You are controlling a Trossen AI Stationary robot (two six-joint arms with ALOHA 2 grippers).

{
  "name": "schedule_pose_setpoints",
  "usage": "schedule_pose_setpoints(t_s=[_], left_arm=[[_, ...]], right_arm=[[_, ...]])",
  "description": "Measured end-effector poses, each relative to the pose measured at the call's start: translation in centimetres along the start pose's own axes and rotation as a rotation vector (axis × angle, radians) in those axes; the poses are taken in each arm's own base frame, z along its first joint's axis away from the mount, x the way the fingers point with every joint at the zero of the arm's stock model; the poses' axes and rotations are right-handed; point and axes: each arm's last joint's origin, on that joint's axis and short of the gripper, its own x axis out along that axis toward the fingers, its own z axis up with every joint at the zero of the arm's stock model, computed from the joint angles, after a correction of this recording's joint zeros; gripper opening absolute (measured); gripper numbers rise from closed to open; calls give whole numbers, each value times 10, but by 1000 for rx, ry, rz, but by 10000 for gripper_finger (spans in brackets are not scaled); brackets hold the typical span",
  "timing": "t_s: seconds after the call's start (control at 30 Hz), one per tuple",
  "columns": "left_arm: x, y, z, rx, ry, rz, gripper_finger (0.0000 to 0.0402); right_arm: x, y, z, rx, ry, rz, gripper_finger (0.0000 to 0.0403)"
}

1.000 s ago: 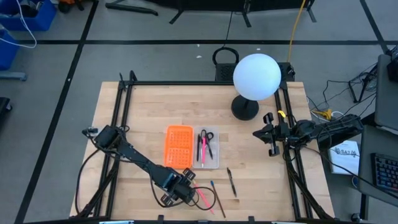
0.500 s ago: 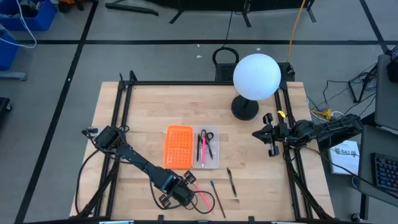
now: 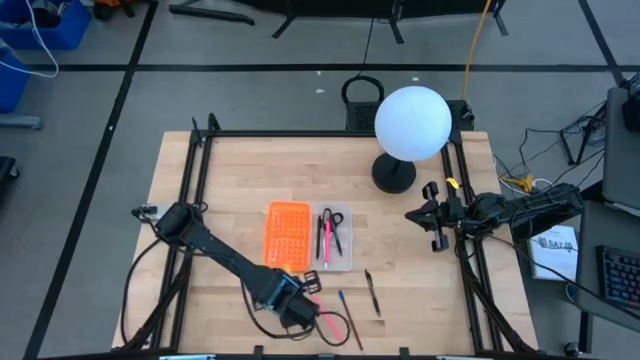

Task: Pick & place school supplies into a supply box
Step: Put the yellow pen into the orange supply box

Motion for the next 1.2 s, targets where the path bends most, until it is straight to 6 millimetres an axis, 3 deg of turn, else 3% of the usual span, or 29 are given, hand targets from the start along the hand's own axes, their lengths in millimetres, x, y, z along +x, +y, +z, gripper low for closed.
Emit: schedule_pose_setpoints(t_s=[0.1,0.23,0.53,0.77,1.2], left_arm=[[-8,18,-11,65,7,58,23],[-3,41,-27,137,-10,117,23],[32,80,-67,336,9,240,23],[43,94,-102,357,-8,177,23],[50,112,-145,340,-222,120,22]], right_arm=[[0,0,0,3,0,0,0],[0,0,-2,23,16,0,0],[0,0,-4,49,42,-1,0],[0,0,-6,60,66,-2,0],[0,0,-8,57,86,-1,0]])
